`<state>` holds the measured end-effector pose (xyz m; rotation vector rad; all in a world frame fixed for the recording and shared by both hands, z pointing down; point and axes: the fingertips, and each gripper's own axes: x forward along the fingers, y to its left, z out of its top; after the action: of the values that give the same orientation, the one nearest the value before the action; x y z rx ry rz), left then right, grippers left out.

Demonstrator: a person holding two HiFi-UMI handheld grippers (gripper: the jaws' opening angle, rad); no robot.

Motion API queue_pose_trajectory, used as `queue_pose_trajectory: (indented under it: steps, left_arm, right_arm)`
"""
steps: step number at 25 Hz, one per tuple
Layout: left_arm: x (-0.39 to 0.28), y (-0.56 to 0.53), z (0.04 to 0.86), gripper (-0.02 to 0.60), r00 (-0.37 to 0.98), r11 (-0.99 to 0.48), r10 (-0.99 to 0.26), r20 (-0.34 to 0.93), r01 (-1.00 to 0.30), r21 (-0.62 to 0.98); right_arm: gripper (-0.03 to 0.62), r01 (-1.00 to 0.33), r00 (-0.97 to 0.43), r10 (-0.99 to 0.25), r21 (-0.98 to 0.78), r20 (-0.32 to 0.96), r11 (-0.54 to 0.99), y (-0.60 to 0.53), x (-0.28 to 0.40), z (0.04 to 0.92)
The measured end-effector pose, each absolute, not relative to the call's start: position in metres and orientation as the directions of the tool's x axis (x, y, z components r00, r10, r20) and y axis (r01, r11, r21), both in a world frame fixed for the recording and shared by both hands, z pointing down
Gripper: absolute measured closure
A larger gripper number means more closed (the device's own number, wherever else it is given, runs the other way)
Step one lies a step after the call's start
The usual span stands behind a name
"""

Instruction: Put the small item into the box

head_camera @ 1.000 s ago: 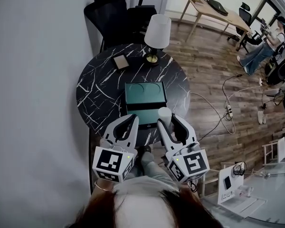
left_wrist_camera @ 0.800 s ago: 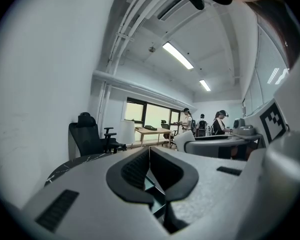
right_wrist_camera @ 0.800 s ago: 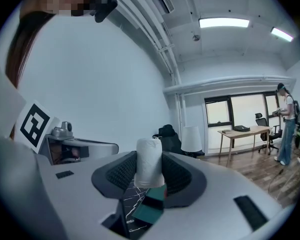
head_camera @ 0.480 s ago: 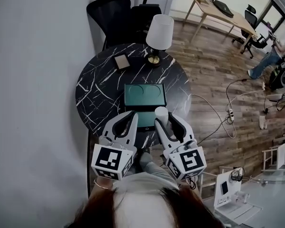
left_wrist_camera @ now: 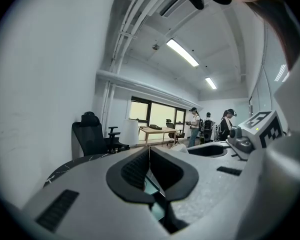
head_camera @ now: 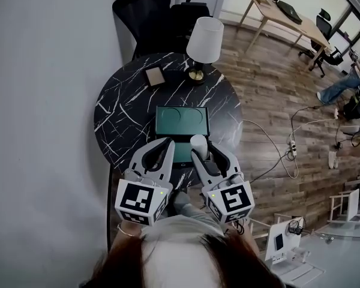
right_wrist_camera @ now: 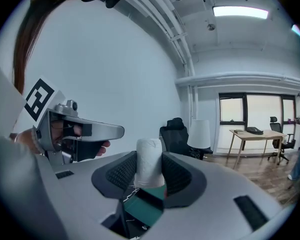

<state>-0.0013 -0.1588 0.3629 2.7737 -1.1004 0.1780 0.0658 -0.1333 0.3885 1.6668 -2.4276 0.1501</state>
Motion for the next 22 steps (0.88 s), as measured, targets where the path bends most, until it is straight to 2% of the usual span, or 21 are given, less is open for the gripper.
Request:
queue_pose_trajectory:
  steps: [22]
  left_arm:
    - [0.026, -0.19, 0.371, 0.572, 0.698, -0.692, -0.687, 0.202, -0.713, 0.113]
  right_arm:
    - [0.418, -0.851, -0.444, -0.81, 0.104, 0.383, 0.515, -0.173, 0.075, 0.455]
